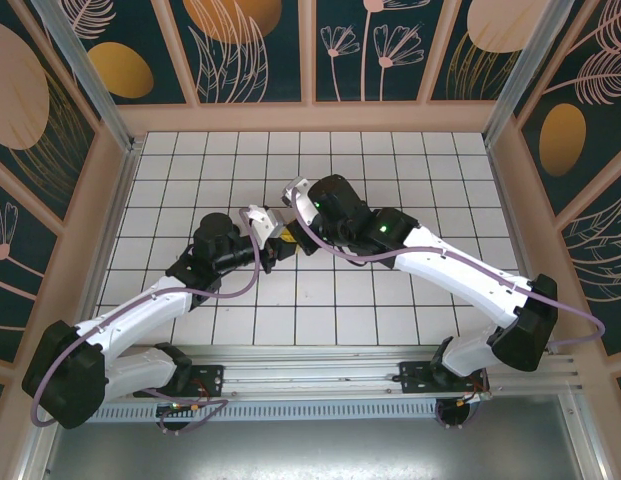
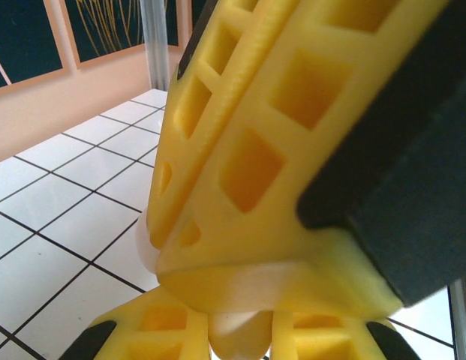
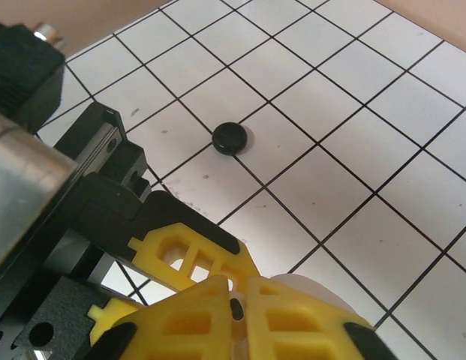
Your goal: Insert the wireless bluetooth earbuds into the charging case
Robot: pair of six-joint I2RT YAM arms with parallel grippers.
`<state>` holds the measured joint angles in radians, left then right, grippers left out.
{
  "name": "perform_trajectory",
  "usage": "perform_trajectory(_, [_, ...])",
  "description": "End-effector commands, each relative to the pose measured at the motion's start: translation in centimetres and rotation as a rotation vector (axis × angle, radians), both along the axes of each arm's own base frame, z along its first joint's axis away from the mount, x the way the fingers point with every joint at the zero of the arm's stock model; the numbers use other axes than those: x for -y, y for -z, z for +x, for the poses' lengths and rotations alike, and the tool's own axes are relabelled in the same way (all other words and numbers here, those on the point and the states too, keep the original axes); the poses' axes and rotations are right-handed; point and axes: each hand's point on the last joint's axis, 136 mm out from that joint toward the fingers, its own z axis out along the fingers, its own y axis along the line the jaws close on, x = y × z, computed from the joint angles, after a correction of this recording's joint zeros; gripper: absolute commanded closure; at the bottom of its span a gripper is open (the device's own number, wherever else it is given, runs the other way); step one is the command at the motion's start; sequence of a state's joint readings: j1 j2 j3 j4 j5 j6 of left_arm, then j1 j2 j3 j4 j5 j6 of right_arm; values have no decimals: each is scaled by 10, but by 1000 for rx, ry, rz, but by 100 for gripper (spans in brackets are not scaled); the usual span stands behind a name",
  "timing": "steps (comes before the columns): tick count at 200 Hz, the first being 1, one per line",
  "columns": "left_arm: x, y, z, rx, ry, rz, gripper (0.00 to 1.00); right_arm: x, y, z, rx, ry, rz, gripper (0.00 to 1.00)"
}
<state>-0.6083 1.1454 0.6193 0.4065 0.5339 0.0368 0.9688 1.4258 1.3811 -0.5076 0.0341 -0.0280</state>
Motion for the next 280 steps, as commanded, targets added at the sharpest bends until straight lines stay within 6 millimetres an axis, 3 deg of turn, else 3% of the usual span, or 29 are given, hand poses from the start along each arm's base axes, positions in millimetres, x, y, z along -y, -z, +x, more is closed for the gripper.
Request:
perform_trajectory(1, [2,-21,1,54,3,-42,100,12,-11,6,16,48,18,93])
perform_trajectory(80, [1,-17,4,52,-17,-34,100,38,-39,18,-75,103,254,95])
perform_trajectory(102, [-4,-10,10,40,-61,-20,100,59,-45,32,-96,195,325,95])
perform_trajectory(117, [-9,-5,13,28,-98,-10,100,80,-38,47,-132,295,359,94])
perform_trajectory(137, [-16,2,15,16,-145,-3,100,110,-9,66,-204,448,363,94])
perform_trajectory(163, [-24,8,15,8,-187,1,100,142,51,81,-282,658,326,95])
perform_trajectory(194, [-28,13,14,1,-205,6,100,163,135,84,-368,859,297,96])
perform_trajectory(212, [-29,16,14,-1,-207,11,100,171,172,86,-400,944,275,96])
perform_trajectory(241, [-29,19,15,-4,-208,19,100,184,211,89,-411,1056,225,96])
perform_trajectory(280, [-28,24,14,-9,-203,21,100,185,237,89,-446,1126,207,94])
